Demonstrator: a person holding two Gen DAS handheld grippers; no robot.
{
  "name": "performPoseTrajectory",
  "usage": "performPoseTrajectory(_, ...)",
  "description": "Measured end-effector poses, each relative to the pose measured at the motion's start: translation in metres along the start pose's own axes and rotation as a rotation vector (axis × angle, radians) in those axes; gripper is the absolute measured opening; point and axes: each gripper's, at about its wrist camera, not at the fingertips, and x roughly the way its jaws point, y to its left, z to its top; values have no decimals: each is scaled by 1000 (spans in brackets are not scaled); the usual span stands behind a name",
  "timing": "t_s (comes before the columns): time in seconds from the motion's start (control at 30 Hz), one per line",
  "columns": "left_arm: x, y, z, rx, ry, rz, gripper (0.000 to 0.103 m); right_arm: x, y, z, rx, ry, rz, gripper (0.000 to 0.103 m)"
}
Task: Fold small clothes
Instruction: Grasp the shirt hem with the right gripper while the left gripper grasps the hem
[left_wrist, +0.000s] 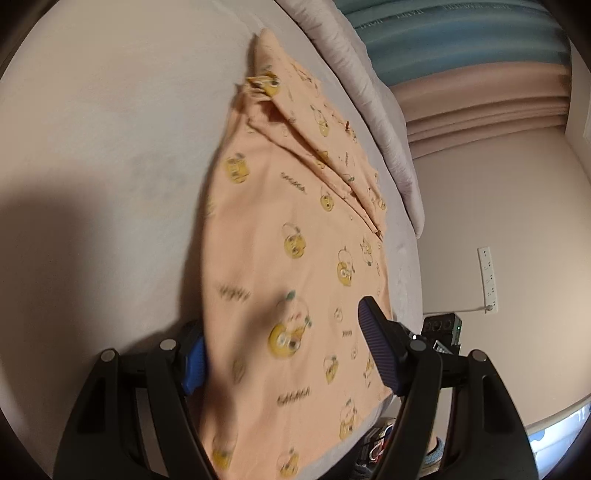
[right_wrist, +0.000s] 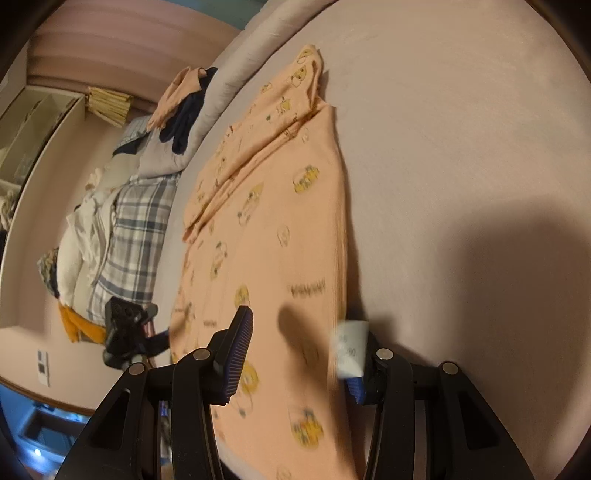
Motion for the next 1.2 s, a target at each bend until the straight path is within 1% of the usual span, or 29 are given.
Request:
performPoseTrajectory(0.13,9,-8,2,46,22,28,71,4,-2,7,-8,-2,18,45)
performPoseTrajectory(0.2,10,-10,-2,66,29,27,71,4,-2,7,-17,-4,17,45)
performPoseTrajectory(0.23,11,-10,-4,70,33,23,69,3,-1,5,-30,-8,11,45)
performPoseTrajectory(0.27,10,-9,-7,74,38,20,65,1,1,2,-47,-10,7,45)
performPoseTrajectory(0.33,7,-6,-13,77,47,18,61,1,2,-4,-61,-6,-1,40)
performPoseTrajectory(0.4,3,-3,-22,76,54,12,55,-2,0,-12,-64,1,-2,32)
performPoseTrajectory(0.47,1,-2,-30,78,62,6,54,-5,-4,-20,-56,13,6,25)
performPoseTrajectory(0.5,-1,-1,-36,80,67,3,54,-6,-5,-25,-53,22,15,24)
performPoseTrajectory(0.57,-3,-1,-46,85,73,0,54,-7,-5,-34,-55,42,37,24)
performPoseTrajectory(0.77,-7,-3,-69,90,83,-10,54,-8,1,-58,-65,95,60,24)
performPoseTrajectory(0.9,-7,-6,-76,92,83,4,52,-9,2,-64,-55,80,71,24)
performPoseTrajectory(1.0,-7,-7,-77,91,78,24,48,-9,1,-64,-44,68,82,24)
performPoseTrajectory(1.07,-5,-7,-76,88,77,47,40,-8,0,-62,-37,72,88,23)
performPoseTrajectory(1.2,-5,-4,-70,85,75,59,38,-8,-2,-56,-34,76,82,23)
